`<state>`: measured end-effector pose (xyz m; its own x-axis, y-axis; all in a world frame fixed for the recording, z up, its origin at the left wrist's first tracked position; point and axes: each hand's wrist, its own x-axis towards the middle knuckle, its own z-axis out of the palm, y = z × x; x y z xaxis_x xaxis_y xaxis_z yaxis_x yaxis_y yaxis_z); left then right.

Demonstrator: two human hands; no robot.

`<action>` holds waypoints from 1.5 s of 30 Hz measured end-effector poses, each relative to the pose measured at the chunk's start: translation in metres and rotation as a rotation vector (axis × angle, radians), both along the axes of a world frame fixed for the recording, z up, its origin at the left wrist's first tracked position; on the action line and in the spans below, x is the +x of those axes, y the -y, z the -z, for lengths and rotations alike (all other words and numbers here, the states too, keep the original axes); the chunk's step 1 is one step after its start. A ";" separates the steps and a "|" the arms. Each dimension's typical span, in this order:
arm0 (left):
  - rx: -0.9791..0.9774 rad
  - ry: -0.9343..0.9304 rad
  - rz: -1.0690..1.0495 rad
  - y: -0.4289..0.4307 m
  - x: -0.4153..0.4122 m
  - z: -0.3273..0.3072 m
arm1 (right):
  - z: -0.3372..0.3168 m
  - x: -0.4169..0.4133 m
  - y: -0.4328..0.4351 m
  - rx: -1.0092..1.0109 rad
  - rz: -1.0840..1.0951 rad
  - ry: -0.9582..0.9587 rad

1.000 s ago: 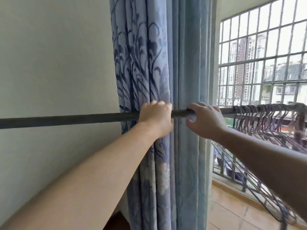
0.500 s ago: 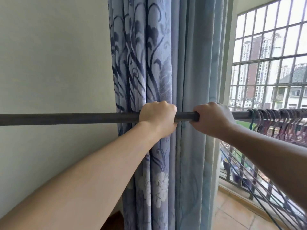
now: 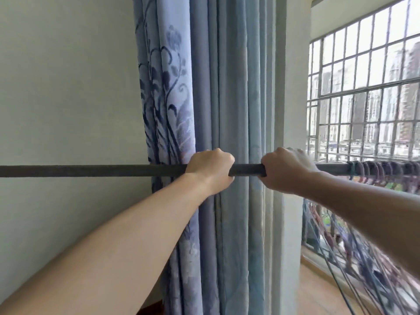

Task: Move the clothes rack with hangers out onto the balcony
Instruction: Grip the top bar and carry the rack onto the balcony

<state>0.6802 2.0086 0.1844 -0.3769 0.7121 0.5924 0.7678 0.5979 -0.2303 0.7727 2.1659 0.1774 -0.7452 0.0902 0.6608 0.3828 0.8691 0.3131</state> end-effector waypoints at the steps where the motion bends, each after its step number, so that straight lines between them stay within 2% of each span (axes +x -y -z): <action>1: -0.007 0.003 0.007 -0.006 0.007 -0.001 | -0.001 0.007 -0.007 0.007 -0.004 0.007; 16: -0.021 -0.072 0.217 -0.124 0.089 0.006 | 0.008 0.105 -0.120 -0.114 0.161 0.005; 25: 0.034 -0.078 0.224 -0.131 0.092 0.011 | 0.015 0.113 -0.133 -0.117 0.125 -0.049; 32: 0.048 -0.061 0.168 -0.095 0.072 0.013 | 0.016 0.111 -0.111 -0.178 0.136 -0.083; 40: 0.081 -0.029 0.085 -0.036 0.038 0.014 | 0.019 0.046 0.004 -0.117 -0.146 -0.103; 45: 0.097 -0.025 -0.016 0.008 0.012 0.013 | 0.018 0.015 0.036 -0.176 -0.106 -0.113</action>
<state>0.6923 2.0005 0.1714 -0.3724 0.6450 0.6673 0.7525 0.6307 -0.1897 0.7877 2.1295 0.1598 -0.6785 0.1370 0.7217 0.3108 0.9437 0.1131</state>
